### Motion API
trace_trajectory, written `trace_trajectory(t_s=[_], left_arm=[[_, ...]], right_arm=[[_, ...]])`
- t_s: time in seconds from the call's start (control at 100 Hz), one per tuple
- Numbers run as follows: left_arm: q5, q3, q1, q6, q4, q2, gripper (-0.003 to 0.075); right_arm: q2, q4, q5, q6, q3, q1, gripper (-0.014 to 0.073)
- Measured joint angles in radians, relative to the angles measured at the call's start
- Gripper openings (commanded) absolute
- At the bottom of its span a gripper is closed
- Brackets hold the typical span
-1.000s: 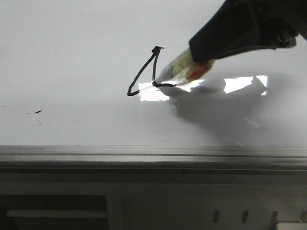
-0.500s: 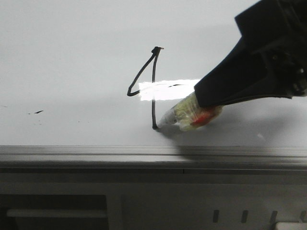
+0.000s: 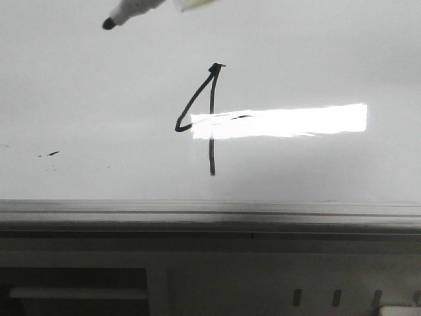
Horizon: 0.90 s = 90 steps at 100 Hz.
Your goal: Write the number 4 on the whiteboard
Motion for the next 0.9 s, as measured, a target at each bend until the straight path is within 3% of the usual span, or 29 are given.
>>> trace_trajectory(t_s=[0.08,0.21,0.44,0.69,0.9], left_arm=[[0.107,-0.071,0.000,0.002,0.056,0.090,0.0396],[0.293,-0.192,0.000,0.052,0.099,0.242,0.0378],[0.517,-0.388,0.000,0.136,0.108,0.429,0.0368],[0.593,-0.478,0.000,0.155,0.102,0.530,0.0358],[0.593,-0.482,0.000,0.155,0.094,0.550,0.0238]], right_arm=[[0.000,-0.060,0.031,0.000,-0.010,0.025,-0.0054],[0.000,-0.143,0.046,-0.026,-0.014,0.074,-0.0054],[0.000,-0.160,0.013,-0.160,-0.016,0.186,-0.0054],[0.000,-0.182,-0.092,-0.175,-0.043,0.244,-0.0054],[0.000,-0.186,-0.101,-0.176,-0.066,0.249,-0.0054]])
